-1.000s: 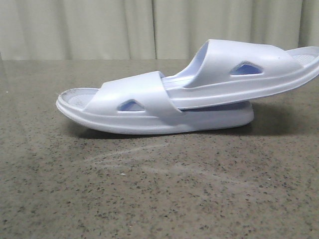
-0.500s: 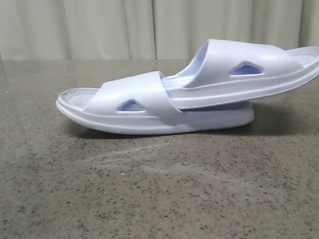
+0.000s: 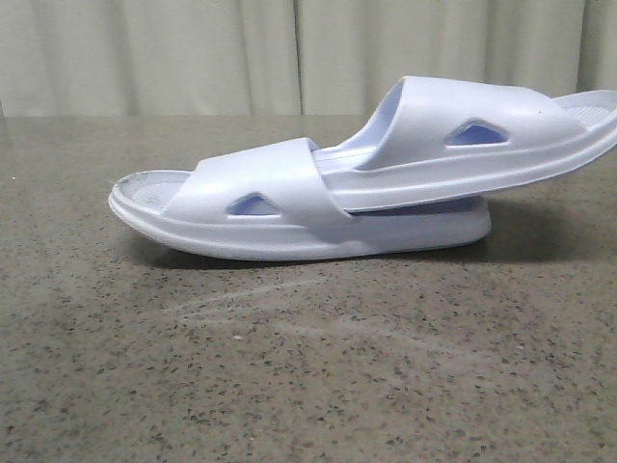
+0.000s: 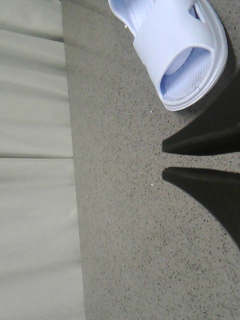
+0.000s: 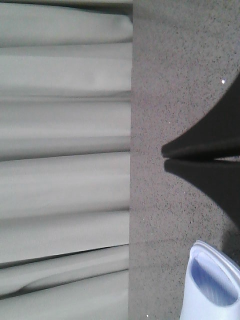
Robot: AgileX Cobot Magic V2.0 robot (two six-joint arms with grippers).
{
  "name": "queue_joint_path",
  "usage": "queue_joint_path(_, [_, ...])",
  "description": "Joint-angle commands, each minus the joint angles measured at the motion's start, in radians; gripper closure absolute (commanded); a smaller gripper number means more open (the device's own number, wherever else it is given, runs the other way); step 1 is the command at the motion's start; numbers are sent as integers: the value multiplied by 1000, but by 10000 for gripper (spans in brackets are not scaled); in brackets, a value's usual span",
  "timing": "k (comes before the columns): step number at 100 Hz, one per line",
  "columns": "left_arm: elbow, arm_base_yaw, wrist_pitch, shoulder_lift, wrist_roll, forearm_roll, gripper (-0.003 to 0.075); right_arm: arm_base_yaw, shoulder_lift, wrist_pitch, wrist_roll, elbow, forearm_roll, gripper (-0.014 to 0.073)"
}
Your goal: Insert blue slippers together front up
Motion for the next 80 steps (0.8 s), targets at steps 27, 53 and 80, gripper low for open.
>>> queue_joint_path(27, [4, -11, -71, -22, -9, -12, 704, -4, 10, -65, -4, -25, -11, 685])
queue_joint_path(53, [57, -34, -190, -111, -195, 269, 704, -4, 10, -65, -4, -25, -11, 685])
queue_joint_path(80, [143, -51, -298, -230, -935, 1062, 704, -4, 10, -65, -4, -25, -11, 685])
